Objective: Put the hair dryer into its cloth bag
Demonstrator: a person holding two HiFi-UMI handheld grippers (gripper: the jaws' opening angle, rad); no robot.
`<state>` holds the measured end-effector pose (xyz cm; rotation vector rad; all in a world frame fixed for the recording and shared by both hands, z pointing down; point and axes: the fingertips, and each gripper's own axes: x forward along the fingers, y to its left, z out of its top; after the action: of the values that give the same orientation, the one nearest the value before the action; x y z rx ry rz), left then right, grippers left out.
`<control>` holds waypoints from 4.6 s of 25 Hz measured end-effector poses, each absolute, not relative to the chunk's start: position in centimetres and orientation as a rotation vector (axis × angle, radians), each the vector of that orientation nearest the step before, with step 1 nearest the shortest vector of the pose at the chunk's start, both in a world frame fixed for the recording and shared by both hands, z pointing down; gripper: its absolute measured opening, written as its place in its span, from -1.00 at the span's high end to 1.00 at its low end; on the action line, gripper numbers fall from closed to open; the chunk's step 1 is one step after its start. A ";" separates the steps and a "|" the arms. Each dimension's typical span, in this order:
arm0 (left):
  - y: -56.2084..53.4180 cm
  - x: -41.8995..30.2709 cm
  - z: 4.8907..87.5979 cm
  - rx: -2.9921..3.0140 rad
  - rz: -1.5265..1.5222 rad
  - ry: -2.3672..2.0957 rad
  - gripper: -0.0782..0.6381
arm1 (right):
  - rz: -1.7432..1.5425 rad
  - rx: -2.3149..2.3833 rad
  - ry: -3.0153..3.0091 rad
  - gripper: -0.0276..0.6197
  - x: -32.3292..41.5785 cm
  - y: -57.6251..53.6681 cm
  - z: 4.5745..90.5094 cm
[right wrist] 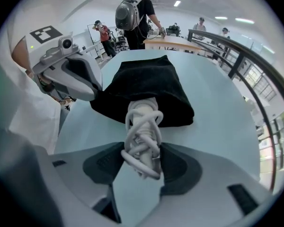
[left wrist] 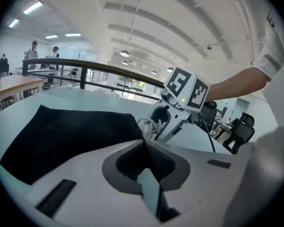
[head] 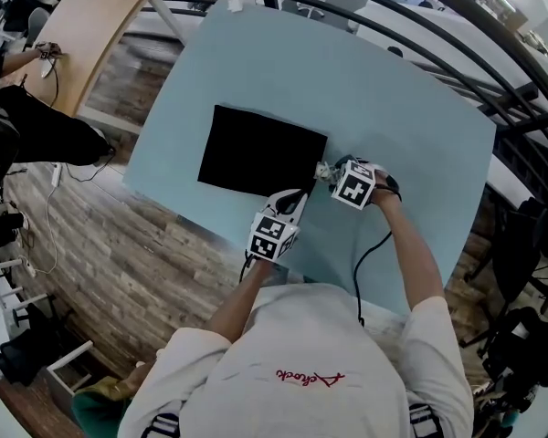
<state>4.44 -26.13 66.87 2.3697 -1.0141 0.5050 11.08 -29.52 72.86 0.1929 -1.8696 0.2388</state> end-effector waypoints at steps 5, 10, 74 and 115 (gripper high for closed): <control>-26.0 4.3 66.3 2.387 0.495 -1.006 0.74 | 0.223 0.192 -1.904 0.15 9.1 -29.8 71.9; -26.0 4.1 66.1 2.394 0.488 -0.997 0.74 | 0.188 0.174 -1.900 0.15 8.1 -30.8 71.2; -24.4 2.1 63.4 2.558 0.436 -0.839 0.15 | 0.521 0.884 -2.258 -0.05 8.2 -33.6 67.8; -1.5 6.3 55.5 2.699 0.280 -0.803 0.76 | 0.227 1.204 -2.543 0.87 8.6 -4.1 54.0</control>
<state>6.33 -1.52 55.54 2.6990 -0.8029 0.2802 8.65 -4.06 54.04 1.2036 -2.5429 0.2272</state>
